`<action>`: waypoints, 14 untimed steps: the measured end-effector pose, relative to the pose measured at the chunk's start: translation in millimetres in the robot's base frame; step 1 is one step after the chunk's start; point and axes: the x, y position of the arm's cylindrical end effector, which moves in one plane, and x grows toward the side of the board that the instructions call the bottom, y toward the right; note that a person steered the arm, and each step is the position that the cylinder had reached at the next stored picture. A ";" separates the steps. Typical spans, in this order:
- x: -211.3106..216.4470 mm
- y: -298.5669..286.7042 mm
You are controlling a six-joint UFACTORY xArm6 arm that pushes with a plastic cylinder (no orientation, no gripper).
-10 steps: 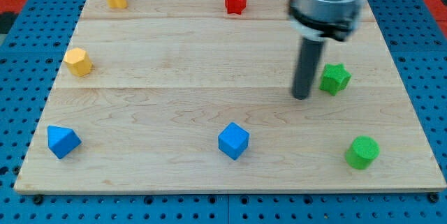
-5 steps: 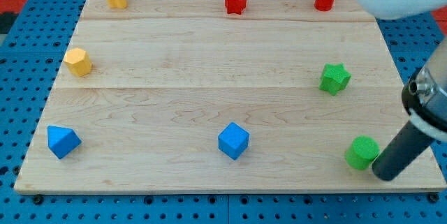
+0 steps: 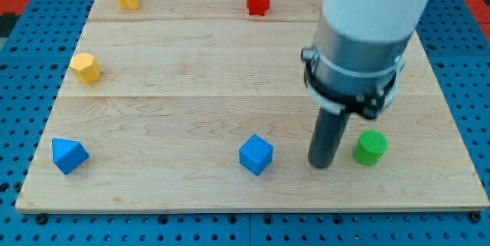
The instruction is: Place the green circle diagonally top right to the blue cube
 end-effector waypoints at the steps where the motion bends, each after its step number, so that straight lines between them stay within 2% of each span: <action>1: 23.0 68.7; 3: -49.3 84.7; 4: -90.0 70.5; 5: -101.5 71.3; 6: -98.0 112.7; 11: -120.2 132.0; 14: -152.7 149.0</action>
